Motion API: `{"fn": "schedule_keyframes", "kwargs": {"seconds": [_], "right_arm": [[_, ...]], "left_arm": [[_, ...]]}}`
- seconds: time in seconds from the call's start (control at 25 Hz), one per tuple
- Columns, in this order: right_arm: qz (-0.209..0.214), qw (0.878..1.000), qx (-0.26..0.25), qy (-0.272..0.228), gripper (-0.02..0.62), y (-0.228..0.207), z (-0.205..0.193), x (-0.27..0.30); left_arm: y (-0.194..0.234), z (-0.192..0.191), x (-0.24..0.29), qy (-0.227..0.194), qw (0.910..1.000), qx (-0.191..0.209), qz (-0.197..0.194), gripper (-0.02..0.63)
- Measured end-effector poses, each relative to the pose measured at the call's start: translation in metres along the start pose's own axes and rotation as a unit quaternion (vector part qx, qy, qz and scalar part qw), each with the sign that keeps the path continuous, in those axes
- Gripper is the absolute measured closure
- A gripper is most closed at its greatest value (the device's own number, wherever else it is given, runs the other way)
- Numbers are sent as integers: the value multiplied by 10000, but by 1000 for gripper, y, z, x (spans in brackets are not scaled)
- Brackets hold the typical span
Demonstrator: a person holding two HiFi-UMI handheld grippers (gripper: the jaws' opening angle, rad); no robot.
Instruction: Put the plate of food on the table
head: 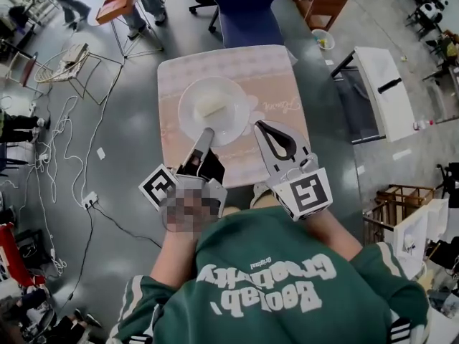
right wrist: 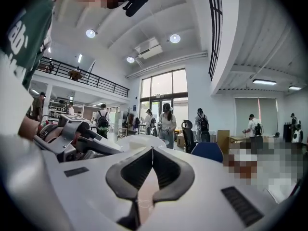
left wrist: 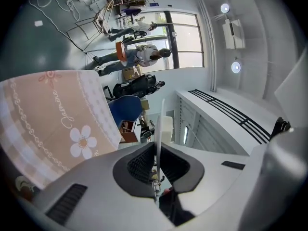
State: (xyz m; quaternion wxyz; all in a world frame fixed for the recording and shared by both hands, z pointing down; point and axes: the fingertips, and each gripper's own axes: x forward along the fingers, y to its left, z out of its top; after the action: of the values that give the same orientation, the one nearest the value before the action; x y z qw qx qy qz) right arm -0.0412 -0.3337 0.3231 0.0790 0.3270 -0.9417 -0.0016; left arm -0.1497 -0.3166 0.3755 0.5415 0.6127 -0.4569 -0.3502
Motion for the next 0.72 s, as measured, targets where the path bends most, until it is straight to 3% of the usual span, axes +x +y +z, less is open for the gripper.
{"fn": "schedule_keyframes", "kwargs": {"seconds": [0.48, 0.72], "right_arm": [[534, 9983, 212, 55, 578, -54, -23, 4], [652, 9970, 403, 131, 580, -58, -34, 0]], "left_arm": [[-2, -16, 26, -677, 9973, 44, 268, 577], [1, -26, 26, -744, 9962, 101, 441, 577]]}}
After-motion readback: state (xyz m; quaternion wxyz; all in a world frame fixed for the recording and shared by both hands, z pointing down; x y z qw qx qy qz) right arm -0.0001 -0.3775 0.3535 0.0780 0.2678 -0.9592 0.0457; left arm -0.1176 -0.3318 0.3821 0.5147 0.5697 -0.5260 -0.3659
